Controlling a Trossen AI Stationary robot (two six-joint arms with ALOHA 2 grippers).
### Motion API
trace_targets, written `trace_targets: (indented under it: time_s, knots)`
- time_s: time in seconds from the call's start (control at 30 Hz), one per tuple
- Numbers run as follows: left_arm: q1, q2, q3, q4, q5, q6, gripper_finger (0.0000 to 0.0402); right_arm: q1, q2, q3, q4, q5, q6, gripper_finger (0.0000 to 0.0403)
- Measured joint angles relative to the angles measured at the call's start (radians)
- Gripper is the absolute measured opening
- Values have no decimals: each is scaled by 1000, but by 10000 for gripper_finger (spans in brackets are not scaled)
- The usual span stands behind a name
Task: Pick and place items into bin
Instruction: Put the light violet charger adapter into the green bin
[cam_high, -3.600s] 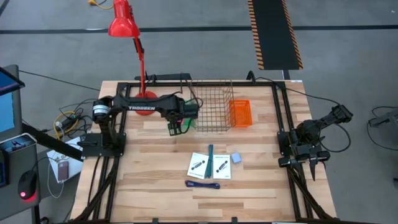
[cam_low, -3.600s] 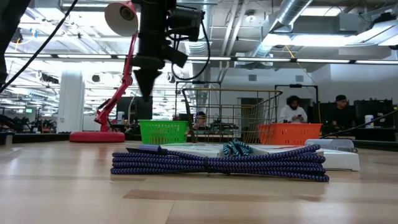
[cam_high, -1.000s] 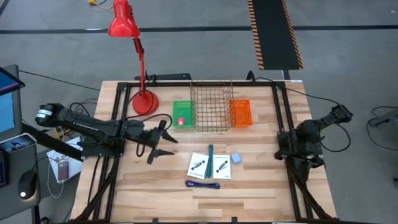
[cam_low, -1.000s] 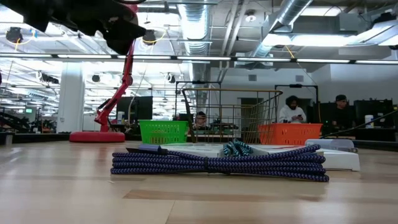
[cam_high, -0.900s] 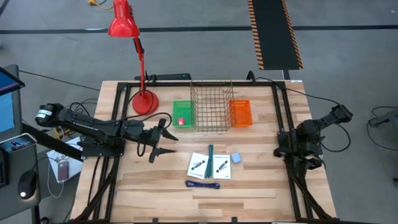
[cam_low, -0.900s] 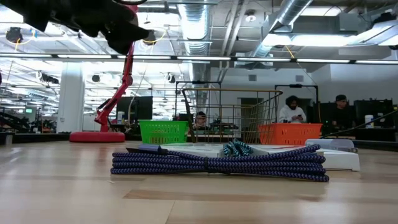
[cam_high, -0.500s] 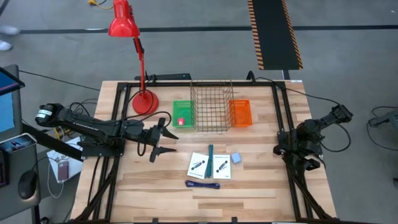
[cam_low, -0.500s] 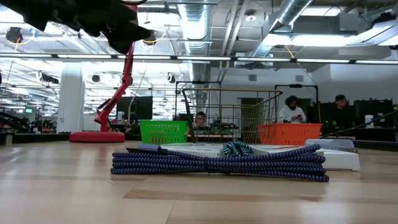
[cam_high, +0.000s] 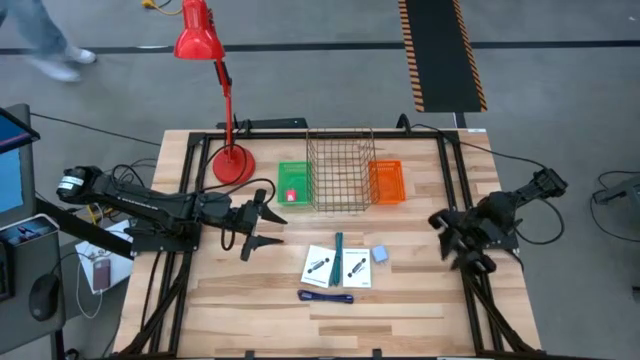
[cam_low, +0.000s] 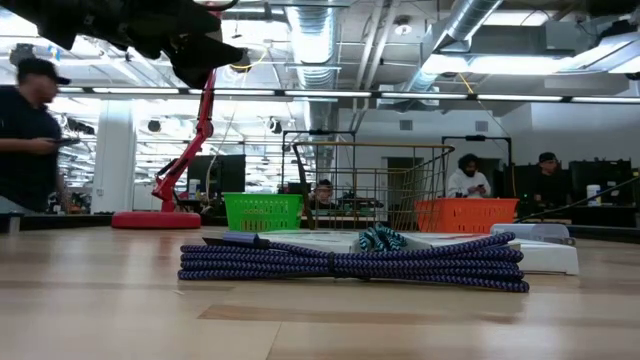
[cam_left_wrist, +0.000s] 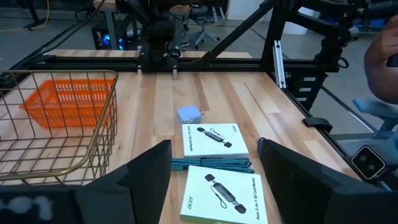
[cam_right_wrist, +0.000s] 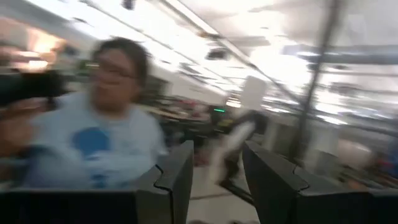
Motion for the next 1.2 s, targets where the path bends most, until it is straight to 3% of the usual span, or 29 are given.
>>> trace_targets:
  time_s: [0.2,0.33,0.53,0.8,1.03,1.2]
  knots:
    - [0,0,0,1,0,-8,235,-19,1,0,0,248,1,128]
    - [0,0,0,2,0,-8,235,-43,1,0,-7,490,23,129]
    - [0,0,0,3,-1,-7,235,-83,1,0,-171,790,68,140]
    - [0,0,0,3,-42,-6,235,-132,2,13,-443,803,263,153]
    - [0,0,0,3,-43,-3,235,-140,77,15,-463,636,269,146]
    - [0,0,0,3,-45,-4,235,-140,213,15,-464,614,309,142]
